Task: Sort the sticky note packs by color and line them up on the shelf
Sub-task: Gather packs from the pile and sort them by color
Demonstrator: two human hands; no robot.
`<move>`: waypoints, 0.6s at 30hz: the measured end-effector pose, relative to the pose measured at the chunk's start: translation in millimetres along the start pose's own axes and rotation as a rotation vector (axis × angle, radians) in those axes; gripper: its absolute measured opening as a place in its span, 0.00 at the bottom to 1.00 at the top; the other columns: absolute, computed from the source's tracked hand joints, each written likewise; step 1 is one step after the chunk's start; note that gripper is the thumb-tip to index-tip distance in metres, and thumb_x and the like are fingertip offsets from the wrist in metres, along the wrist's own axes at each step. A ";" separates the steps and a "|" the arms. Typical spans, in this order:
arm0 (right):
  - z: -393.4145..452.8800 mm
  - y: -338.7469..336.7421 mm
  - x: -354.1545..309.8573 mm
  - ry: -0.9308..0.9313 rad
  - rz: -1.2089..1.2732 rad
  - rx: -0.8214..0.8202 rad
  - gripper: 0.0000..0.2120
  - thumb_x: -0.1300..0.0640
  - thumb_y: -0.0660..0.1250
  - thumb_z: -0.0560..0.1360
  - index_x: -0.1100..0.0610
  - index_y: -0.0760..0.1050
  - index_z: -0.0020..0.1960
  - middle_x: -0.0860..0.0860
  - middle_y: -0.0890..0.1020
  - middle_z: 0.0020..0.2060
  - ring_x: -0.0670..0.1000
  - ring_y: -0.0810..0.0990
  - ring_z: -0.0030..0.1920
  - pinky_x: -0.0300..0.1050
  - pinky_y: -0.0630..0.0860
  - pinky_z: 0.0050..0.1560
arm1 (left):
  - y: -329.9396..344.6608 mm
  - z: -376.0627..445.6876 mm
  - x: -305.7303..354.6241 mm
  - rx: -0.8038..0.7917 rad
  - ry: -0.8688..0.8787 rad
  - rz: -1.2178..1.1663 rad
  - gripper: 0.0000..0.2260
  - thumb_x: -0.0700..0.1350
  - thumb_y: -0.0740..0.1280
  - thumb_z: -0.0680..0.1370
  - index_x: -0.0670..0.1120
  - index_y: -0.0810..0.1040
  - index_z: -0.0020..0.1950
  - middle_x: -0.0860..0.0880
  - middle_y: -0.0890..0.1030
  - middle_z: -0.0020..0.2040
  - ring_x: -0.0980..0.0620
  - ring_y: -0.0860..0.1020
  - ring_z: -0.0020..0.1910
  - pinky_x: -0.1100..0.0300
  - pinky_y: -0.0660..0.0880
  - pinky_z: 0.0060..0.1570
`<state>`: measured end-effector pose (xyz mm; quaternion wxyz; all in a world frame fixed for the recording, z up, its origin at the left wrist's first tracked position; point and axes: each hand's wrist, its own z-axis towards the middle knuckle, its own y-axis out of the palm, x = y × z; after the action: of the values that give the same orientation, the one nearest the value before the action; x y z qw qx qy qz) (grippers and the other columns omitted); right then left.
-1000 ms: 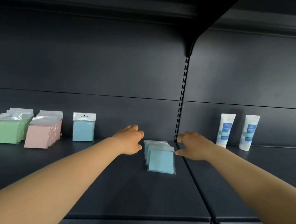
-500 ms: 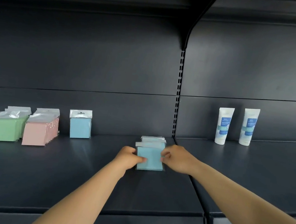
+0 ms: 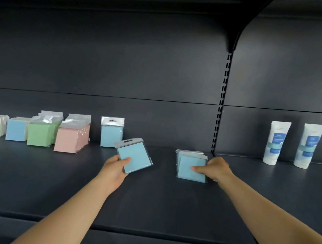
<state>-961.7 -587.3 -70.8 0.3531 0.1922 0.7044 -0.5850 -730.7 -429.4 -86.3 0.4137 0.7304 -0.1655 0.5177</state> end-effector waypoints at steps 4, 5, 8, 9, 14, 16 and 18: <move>10.3 -4.6 -3.8 0.006 0.195 0.042 0.12 0.58 0.77 0.65 0.66 0.79 0.41 0.60 0.84 0.41 0.56 0.82 0.40 0.50 0.80 0.46 | -24.5 7.1 14.8 0.005 -0.019 0.063 0.11 0.32 0.59 0.79 0.38 0.73 0.60 0.40 0.76 0.63 0.44 0.77 0.54 0.52 0.71 0.56; 5.9 -7.4 -9.7 -0.011 0.275 0.045 0.09 0.62 0.75 0.68 0.67 0.79 0.42 0.61 0.84 0.43 0.56 0.82 0.41 0.50 0.79 0.47 | -31.2 9.7 19.8 -0.004 -0.022 0.074 0.12 0.31 0.58 0.79 0.38 0.72 0.62 0.40 0.76 0.64 0.43 0.76 0.56 0.51 0.71 0.56; -15.3 -6.6 -40.0 -0.088 0.435 -0.043 0.06 0.67 0.71 0.72 0.66 0.79 0.48 0.58 0.84 0.42 0.54 0.82 0.40 0.45 0.78 0.43 | -50.0 18.6 35.3 -0.030 -0.032 0.095 0.16 0.30 0.56 0.80 0.38 0.70 0.67 0.40 0.75 0.65 0.43 0.75 0.58 0.51 0.71 0.58; -24.1 0.4 -54.1 -0.121 0.471 -0.078 0.06 0.67 0.70 0.72 0.66 0.79 0.49 0.57 0.84 0.42 0.53 0.81 0.39 0.43 0.77 0.40 | -55.8 21.6 40.2 -0.046 -0.039 0.096 0.17 0.30 0.56 0.79 0.39 0.69 0.68 0.40 0.75 0.65 0.43 0.75 0.58 0.51 0.71 0.58; -45.8 83.3 -125.4 -0.180 0.620 -0.151 0.06 0.67 0.72 0.71 0.65 0.78 0.47 0.56 0.83 0.38 0.52 0.80 0.36 0.45 0.76 0.41 | -78.4 37.0 67.4 -0.151 -0.054 0.127 0.17 0.30 0.55 0.80 0.40 0.70 0.67 0.41 0.77 0.62 0.43 0.76 0.57 0.53 0.74 0.51; -46.7 121.2 -145.8 -0.169 0.683 -0.158 0.04 0.67 0.72 0.70 0.63 0.78 0.44 0.58 0.84 0.40 0.53 0.81 0.38 0.44 0.77 0.42 | -84.6 43.6 76.6 -0.210 -0.047 0.118 0.16 0.32 0.55 0.80 0.41 0.71 0.66 0.43 0.79 0.58 0.44 0.78 0.55 0.53 0.75 0.51; -43.3 159.6 -164.2 -0.136 0.754 -0.145 0.05 0.66 0.73 0.70 0.62 0.78 0.44 0.59 0.84 0.44 0.54 0.82 0.41 0.46 0.77 0.46 | -97.1 52.4 84.4 -0.291 -0.038 0.133 0.13 0.38 0.57 0.81 0.43 0.73 0.65 0.44 0.81 0.58 0.46 0.79 0.56 0.52 0.75 0.53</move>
<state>-753.3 -483.8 -59.2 0.6018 0.3730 0.5989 -0.3742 -598.6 -395.8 -59.2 0.4767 0.6599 -0.2946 0.5005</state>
